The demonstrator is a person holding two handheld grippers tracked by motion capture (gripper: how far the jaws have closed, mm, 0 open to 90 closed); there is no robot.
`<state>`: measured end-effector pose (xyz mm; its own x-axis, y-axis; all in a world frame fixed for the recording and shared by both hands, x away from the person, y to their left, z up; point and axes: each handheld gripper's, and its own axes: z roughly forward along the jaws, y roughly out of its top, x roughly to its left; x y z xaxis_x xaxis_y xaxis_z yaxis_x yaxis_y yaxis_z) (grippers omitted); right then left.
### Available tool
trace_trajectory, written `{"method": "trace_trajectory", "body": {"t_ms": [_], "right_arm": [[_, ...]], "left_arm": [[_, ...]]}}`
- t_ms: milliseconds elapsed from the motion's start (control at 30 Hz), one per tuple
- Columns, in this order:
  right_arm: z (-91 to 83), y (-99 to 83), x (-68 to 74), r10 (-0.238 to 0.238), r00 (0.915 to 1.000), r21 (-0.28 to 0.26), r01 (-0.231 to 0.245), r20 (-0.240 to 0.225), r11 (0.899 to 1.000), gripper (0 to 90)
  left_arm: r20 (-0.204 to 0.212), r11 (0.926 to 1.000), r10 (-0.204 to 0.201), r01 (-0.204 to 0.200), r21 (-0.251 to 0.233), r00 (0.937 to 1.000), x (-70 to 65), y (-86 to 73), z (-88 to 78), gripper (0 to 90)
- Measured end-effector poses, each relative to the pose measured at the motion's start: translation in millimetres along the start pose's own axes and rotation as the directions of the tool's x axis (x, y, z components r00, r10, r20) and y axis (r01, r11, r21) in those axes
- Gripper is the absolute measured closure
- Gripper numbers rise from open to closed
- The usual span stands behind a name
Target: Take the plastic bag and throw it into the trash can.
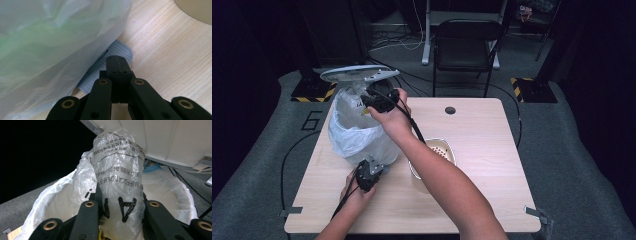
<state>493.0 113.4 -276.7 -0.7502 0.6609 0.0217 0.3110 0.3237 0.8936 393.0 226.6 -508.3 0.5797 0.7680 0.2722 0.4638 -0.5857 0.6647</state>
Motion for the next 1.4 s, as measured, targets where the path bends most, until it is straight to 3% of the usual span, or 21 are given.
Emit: {"method": "trace_trajectory", "body": {"t_ms": [33, 100, 233, 333, 400, 500, 700, 767, 967, 1100, 1167, 1200, 1333, 1367, 1400], "right_arm": [[1.8, -0.2, 0.4, -0.01, 1.0, -0.004, 0.01, 0.0, 1.0, 73.8], [4.9, -0.3, 1.3, -0.012, 0.9999, -0.005, 0.012, 0.003, 1.0, 73.6], [11.5, -1.6, 1.6, -0.001, 0.9998, 0.015, 0.0, 0.02, 1.0, 69.9], [16.0, -3.0, 1.2, 0.008, 0.9987, 0.01, -0.009, 0.05, 1.0, 53.7], [19.3, -3.6, -1.1, 0.034, 0.9991, 0.02, -0.035, 0.027, 0.999, 43.4], [16.6, -3.5, -0.8, 0.033, 0.9985, 0.007, -0.034, 0.044, 0.999, 37.8], [14.1, -5.1, -0.4, -0.008, 0.9974, 0.042, 0.005, 0.072, 0.999, 38.5], [12.9, -6.5, 0.5, -0.004, 0.9975, 0.053, 0.001, 0.07, 0.999, 38.9], [10.3, -10.8, 2.0, 0.003, 0.9988, 0.104, -0.008, 0.049, 0.995, 36.2], [6.8, -10.3, 1.5, 0.008, 0.9986, 0.109, -0.014, 0.053, 0.994, 34.6], [4.2, -9.7, 0.4, 0.016, 0.9989, 0.103, -0.02, 0.043, 0.995, 34.6], [3.2, -9.6, -0.3, 0.006, 0.999, 0.1, -0.011, 0.045, 0.995, 34.6], [-2.2, -9.7, -3.0, 0.002, 0.9987, 0.099, -0.007, 0.05, 0.995, 34.9], [-4.6, -9.8, -4.1, 0.006, 0.9988, 0.096, -0.01, 0.049, 0.995, 34.9], [-7.0, -10.0, -5.1, 0.007, 0.9988, 0.099, -0.012, 0.049, 0.995, 35.0]], "left_arm": [[0.039, 0.9998, -0.018, 0.018, -0.001, 0.9991, -0.4, -0.2, 1.1, 90.0], [0.058, 0.9999, -0.01, 0.009, 0.01, 0.9983, 0.7, 0.0, 0.7, 90.0], [0.062, 0.9999, -0.009, 0.008, 0.011, 0.998, 0.9, 0.1, 0.8, 90.0], [0.071, 0.9998, -0.005, 0.004, 0.018, 0.9974, 1.6, 0.3, -0.1, 90.0], [0.072, 0.9998, -0.008, 0.007, 0.017, 0.9974, 1.7, 0.1, -0.1, 90.0], [0.075, 0.9997, -0.021, 0.021, 0.011, 0.997, 1.3, 0.0, 0.3, 90.0], [0.074, 0.9998, -0.009, 0.008, 0.018, 0.9972, 1.4, 0.2, 0.0, 90.0], [0.098, 0.9998, -0.013, 0.011, 0.016, 0.9951, 1.3, 0.0, 1.0, 90.0], [0.078, 0.9997, -0.021, 0.02, 0.011, 0.9968, 0.9, 0.0, 0.7, 90.0], [0.079, 0.9998, -0.02, 0.019, 0.011, 0.9967, 0.9, 0.0, 0.7, 90.0], [0.105, 0.9998, -0.012, 0.01, 0.018, 0.9944, 1.4, 0.0, 1.3, 90.0], [0.056, 0.9989, -0.045, 0.045, 0.015, 0.9974, -0.8, -0.5, -0.4, 90.0], [0.061, 0.999, -0.044, 0.043, 0.013, 0.9971, -0.4, -0.6, -0.2, 90.0], [0.073, 0.9999, -0.013, 0.013, 0.003, 0.9972, 1.3, 0.1, 0.6, 90.0], [0.067, 0.9999, -0.015, 0.014, 0.004, 0.9977, 1.3, -0.1, 0.4, 90.0]]}}
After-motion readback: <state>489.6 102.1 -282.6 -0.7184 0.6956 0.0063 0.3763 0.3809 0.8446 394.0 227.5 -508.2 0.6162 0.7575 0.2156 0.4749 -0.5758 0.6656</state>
